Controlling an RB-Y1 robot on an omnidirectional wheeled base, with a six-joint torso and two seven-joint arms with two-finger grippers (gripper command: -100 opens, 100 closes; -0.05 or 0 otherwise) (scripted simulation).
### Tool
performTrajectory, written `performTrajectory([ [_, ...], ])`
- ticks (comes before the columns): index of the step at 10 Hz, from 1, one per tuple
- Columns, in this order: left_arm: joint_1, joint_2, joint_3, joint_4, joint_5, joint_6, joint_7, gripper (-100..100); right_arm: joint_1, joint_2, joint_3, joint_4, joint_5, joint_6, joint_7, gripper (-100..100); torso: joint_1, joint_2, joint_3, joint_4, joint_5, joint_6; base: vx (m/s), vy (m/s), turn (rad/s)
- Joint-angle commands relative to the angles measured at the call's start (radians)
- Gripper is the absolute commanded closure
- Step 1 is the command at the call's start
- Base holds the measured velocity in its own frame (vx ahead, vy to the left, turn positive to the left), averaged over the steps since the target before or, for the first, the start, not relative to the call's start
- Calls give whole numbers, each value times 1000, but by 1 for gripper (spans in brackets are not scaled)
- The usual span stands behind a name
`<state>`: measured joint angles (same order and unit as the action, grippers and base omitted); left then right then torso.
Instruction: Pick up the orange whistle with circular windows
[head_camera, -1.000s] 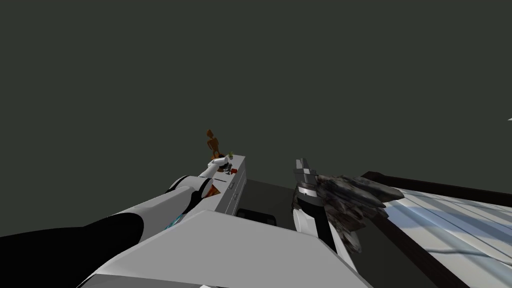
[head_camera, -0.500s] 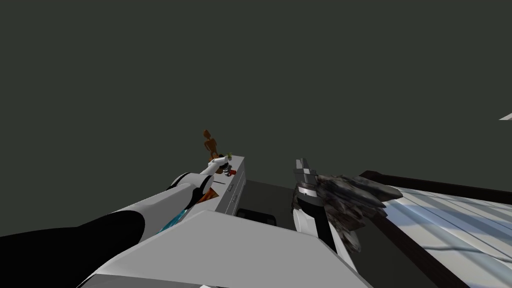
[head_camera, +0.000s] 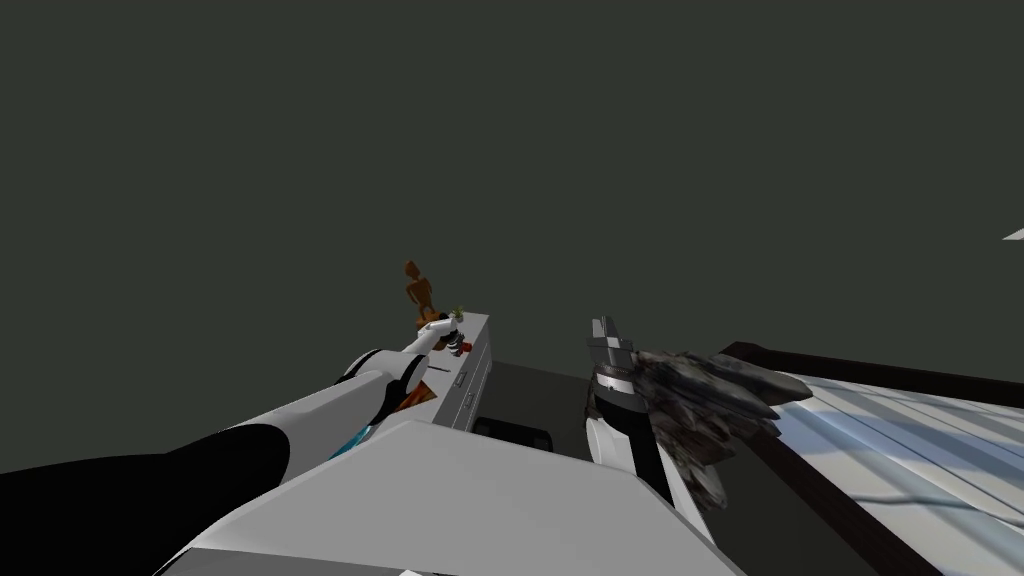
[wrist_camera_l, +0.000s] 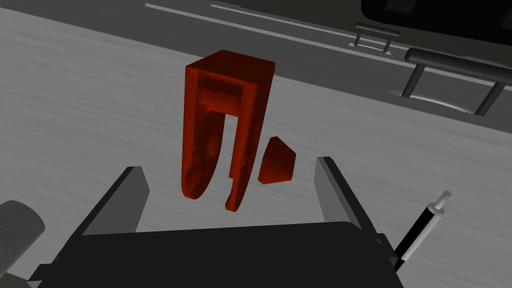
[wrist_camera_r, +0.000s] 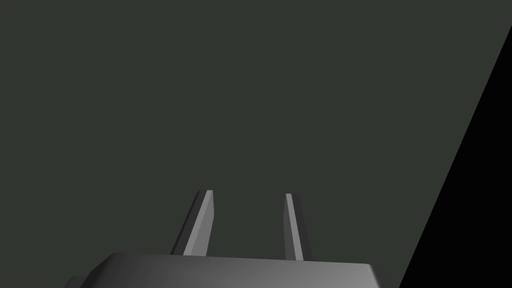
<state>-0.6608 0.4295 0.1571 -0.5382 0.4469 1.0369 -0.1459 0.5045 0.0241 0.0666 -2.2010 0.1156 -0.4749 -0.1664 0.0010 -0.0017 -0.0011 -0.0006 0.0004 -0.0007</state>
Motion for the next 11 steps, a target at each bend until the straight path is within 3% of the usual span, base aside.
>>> performTrajectory([
  [1, 0, 0, 0, 0, 0, 0, 0, -100, 0, 0, 0, 0, 0, 0, 0, 0, 0, 0, 0, 0, 0, 0, 10, 10, -3],
  [2, 0, -1, 0, 2, 0, -4, -1, 100, 0, 0, 0, 0, 0, 0, 0, 0, -1, 1, 1, 0, 0, 0, 0, 0, 0],
  [6, 0, -1, 0, 3, 0, -3, -1, 100, 0, 0, 0, 0, 0, 0, 0, 0, -1, 1, 1, 1, 0, 0, 0, 0, 0],
  [7, 0, -1, 0, 2, 0, -3, -1, 0, 0, 0, 0, 0, 0, 0, 0, 0, -1, 1, 1, 1, 0, 0, 0, 0, 0],
  [8, -21, 19, 0, -5, 6, 30, -4, 100, 0, 0, 0, 0, 0, 0, 0, 0, -1, 1, 1, 1, 0, 0, -32, -35, 24],
  [10, -6, 16, 0, -29, 4, 37, 2, 100, 0, 0, 0, 0, 0, 0, 0, 0, -4, 4, 3, 1, -1, 0, -29, -29, 15],
  [11, -8, 17, 0, -25, 5, 37, 1, 0, 0, 0, 0, 0, 0, 0, 0, 0, -3, 3, 2, 1, -1, 0, 0, 0, 0],
])
